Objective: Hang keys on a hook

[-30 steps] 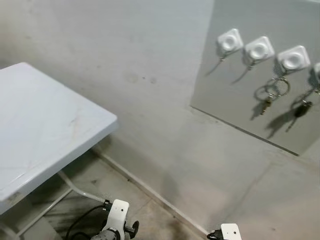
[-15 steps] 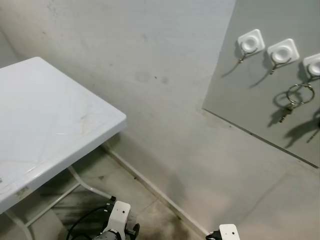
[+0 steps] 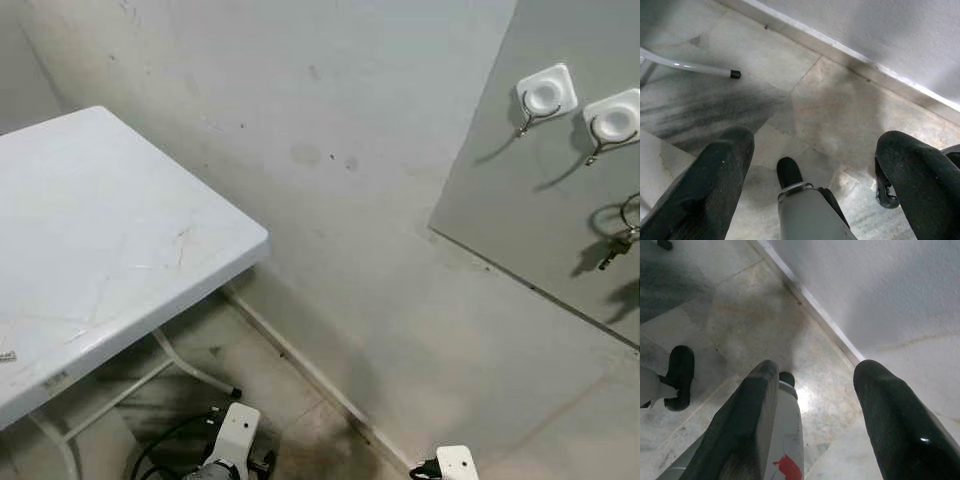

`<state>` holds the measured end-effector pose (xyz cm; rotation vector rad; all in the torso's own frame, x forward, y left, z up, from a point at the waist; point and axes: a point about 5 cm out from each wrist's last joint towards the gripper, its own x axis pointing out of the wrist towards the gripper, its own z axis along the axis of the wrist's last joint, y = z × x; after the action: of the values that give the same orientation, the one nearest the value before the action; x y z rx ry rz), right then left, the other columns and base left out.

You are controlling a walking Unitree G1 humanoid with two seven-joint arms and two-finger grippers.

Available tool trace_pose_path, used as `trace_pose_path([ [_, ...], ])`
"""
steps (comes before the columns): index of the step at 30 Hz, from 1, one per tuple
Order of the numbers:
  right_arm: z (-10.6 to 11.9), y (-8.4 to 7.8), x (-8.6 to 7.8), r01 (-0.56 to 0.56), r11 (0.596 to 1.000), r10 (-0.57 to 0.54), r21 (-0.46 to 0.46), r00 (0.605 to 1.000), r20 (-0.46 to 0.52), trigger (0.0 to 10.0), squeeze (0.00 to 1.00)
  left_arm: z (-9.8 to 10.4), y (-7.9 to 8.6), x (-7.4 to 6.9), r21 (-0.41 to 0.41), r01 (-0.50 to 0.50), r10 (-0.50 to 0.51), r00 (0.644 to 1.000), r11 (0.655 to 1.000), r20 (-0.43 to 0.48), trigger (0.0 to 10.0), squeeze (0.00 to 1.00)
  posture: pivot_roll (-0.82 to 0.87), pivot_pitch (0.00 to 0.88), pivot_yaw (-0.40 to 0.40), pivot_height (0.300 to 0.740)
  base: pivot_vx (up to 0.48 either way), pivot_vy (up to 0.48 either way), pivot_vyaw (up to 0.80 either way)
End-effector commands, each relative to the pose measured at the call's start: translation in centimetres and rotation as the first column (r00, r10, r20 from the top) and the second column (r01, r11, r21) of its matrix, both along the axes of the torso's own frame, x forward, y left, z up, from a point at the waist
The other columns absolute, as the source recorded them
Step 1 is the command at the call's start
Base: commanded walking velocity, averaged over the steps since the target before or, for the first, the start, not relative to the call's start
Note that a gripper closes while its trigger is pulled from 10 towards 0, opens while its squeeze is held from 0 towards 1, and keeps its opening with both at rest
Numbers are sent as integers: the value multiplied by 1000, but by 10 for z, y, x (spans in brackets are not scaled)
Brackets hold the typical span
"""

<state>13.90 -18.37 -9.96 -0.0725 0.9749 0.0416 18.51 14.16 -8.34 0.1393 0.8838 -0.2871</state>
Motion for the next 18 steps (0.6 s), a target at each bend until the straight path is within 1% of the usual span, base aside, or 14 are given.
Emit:
trace_pose_path([
  [1, 0, 0, 0, -7, 1000, 7, -4, 1000, -7, 10000, 0, 0, 2, 0, 5, -13, 13, 1000, 1000, -9, 10000, 0, -10, 0, -45, 740, 0, 0, 800],
  [18, 0, 1, 2, -16, 1000, 16, -4, 1000, -4, 10000, 0, 0, 3, 1, -8, -36, 36, 999, 999, -11, 10000, 0, -6, 0, -48, 740, 0, 0, 800],
])
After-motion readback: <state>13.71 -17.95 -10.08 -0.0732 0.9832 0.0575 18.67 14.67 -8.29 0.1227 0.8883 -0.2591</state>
